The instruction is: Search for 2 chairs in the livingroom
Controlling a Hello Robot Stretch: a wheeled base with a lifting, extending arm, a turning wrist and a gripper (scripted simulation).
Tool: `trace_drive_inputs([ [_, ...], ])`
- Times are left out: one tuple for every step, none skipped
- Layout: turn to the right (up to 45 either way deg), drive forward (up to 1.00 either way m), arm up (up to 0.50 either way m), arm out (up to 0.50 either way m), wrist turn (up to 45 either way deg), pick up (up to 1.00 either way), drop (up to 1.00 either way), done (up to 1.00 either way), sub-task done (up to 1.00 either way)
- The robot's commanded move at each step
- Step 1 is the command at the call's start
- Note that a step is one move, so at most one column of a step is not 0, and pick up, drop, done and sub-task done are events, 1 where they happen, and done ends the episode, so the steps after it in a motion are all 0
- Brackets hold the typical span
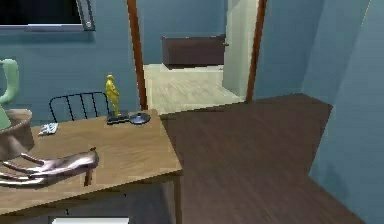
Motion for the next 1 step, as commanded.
trace_drive_inputs([
  [30.0,0.0,0.0,0.0,0.0,0.0,0.0,0.0,0.0],
])
